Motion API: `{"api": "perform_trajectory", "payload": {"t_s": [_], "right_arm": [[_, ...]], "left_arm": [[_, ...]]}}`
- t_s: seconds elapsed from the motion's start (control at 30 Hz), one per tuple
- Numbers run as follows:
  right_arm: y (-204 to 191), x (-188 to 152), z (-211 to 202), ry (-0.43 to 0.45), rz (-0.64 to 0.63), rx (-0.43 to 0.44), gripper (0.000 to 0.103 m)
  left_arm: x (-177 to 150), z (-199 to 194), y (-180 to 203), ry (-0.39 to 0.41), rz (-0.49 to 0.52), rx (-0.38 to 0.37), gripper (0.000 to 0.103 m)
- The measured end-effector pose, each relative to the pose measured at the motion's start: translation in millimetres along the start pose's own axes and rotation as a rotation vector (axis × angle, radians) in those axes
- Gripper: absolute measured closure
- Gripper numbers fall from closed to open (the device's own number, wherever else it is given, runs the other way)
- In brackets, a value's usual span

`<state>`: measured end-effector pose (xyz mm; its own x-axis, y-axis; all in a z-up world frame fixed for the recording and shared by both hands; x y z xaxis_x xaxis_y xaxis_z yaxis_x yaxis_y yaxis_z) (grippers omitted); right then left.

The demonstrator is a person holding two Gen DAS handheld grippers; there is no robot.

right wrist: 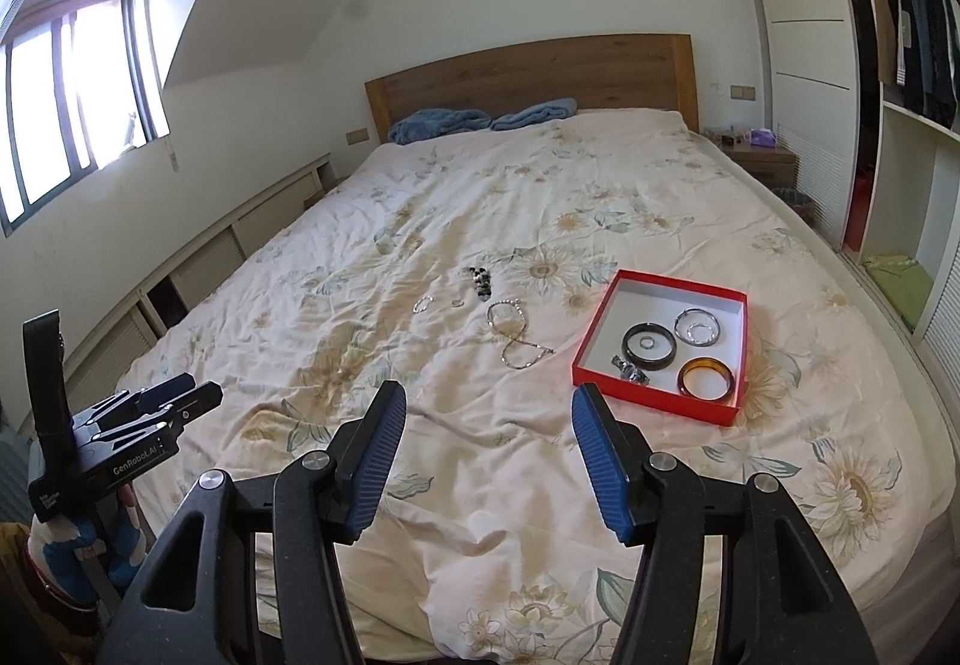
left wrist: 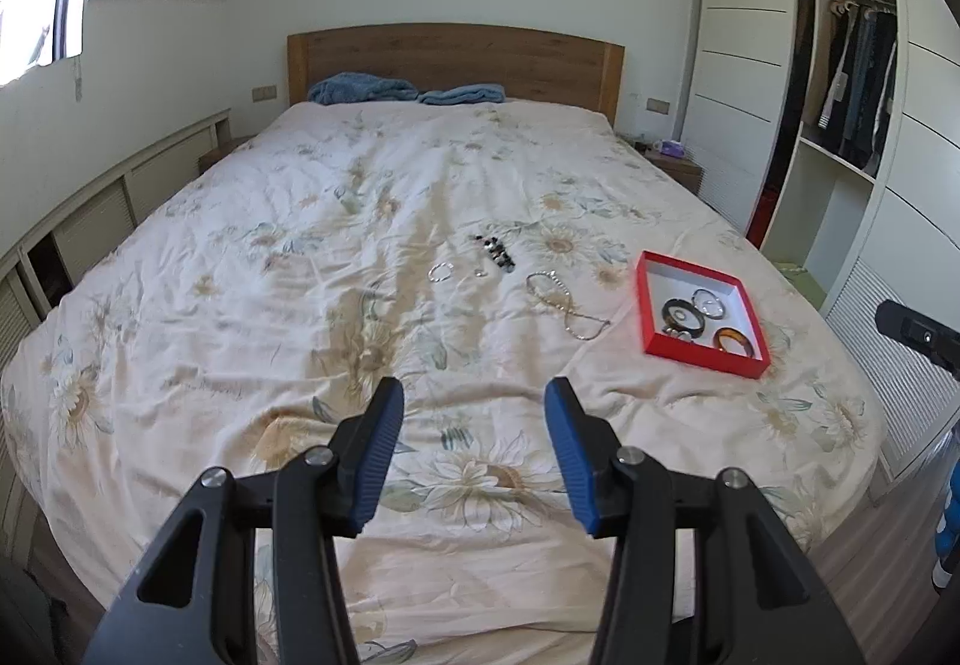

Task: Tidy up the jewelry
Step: 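Withdraw both tools from the box back over the bed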

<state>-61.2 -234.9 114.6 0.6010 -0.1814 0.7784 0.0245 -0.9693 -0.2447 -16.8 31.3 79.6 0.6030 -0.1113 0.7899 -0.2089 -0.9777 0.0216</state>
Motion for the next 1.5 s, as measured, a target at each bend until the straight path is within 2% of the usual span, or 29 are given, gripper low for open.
{"api": "perform_trajectory", "payload": {"t_s": [0.33,0.57,0.8,1.13,1.5], "right_arm": [[-16.5,-0.4,32.1,-0.037,-0.067,0.036,0.046],[-19.6,-3.9,57.1,-0.059,-0.101,0.065,0.047],[-1.5,-1.0,83.8,-0.088,-0.068,0.067,0.051],[12.5,6.3,148.1,-0.161,-0.034,0.079,0.056],[-1.4,35.6,252.6,-0.257,-0.082,0.134,0.061]], "left_arm": [[-8.0,15.8,-31.5,-0.034,-0.057,0.036,0.056],[-7.6,37.6,-30.7,-0.076,-0.044,0.054,0.056],[-12.1,65.7,-27.0,-0.129,-0.03,0.051,0.056],[-19.1,134.5,-38.2,-0.228,-0.035,0.062,0.056],[-2.7,217.2,-59.2,-0.289,-0.063,0.049,0.056]]}}
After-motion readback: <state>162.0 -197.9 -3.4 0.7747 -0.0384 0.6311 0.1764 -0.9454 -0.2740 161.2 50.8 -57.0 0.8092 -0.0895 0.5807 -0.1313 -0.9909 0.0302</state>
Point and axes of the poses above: each gripper's, at about its wrist camera, not at the fingertips, and z roughly the way its jaws point, y to its right, x to its top, the point moved 5 cm from there along z, roughly the way its jaws point, and after that the axes turned 3 degrees about z, right-handed, at the moved point
